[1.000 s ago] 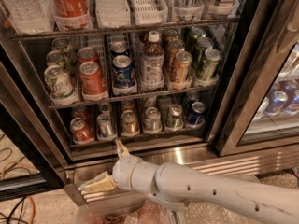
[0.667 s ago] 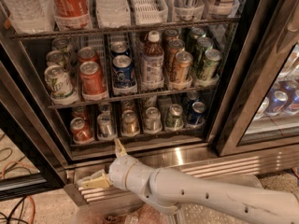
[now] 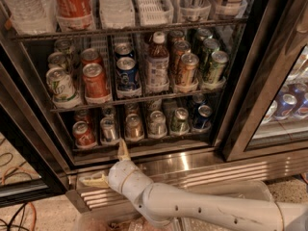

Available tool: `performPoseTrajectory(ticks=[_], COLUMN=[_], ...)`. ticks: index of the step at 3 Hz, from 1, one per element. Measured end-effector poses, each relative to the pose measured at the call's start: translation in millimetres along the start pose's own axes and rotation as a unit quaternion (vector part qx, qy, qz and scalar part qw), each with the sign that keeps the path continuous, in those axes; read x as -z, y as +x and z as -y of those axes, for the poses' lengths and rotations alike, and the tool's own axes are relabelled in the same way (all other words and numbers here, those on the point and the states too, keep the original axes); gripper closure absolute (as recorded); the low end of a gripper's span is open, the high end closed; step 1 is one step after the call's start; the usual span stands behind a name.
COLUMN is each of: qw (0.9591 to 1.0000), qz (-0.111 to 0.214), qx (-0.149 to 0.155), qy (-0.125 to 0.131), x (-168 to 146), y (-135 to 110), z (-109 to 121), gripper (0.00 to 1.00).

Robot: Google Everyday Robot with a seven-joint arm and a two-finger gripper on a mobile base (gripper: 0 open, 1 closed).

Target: Pick redbull can from bottom shelf of fridge

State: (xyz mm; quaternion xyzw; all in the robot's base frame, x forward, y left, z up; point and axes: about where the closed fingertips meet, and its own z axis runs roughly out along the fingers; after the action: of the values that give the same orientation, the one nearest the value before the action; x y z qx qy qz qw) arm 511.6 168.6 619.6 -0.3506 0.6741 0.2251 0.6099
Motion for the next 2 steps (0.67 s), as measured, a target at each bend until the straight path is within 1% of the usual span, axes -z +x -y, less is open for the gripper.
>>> performPoseTrajectory(ticks=[1,2], qw=[0.9994,0.9992], qz=[0.007,0.007], qx=[0.010,0.009], qy=[0.032,0.037], x=[-12.4,-12.8], y=[7.6,8.8], z=[4.9,7.1], gripper=[0.00,0.00])
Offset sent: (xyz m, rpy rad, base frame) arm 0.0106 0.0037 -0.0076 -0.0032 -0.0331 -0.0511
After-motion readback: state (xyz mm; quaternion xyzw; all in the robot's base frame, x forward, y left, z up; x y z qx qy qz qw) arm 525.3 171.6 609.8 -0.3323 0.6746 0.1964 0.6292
